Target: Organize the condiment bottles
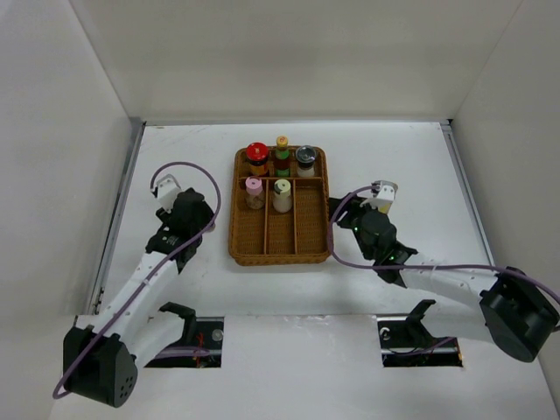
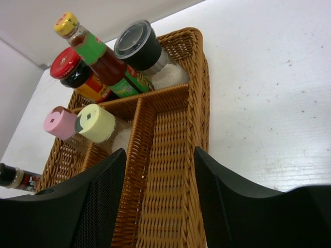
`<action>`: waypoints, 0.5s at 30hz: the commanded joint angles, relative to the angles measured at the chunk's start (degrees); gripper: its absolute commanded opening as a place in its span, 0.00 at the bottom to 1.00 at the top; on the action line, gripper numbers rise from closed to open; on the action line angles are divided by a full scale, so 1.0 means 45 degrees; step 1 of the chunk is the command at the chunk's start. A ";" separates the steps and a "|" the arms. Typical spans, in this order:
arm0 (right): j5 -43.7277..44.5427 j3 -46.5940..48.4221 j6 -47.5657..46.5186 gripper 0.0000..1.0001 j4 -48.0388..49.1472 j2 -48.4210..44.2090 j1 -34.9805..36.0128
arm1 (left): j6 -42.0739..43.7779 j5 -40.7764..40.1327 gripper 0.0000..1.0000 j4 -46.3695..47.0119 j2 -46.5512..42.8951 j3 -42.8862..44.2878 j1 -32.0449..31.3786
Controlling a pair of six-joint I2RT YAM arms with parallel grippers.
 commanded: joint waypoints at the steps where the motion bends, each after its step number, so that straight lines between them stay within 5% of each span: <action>1: -0.0278 0.0594 0.0069 0.60 0.0511 0.0174 0.0091 | -0.0217 0.0942 0.56 -0.0001 0.0459 -0.0247 0.0245; 15: -0.0435 0.0789 0.0010 0.60 0.0394 0.0350 0.0286 | 0.0312 0.1137 0.59 0.2363 0.2217 -0.0229 0.0382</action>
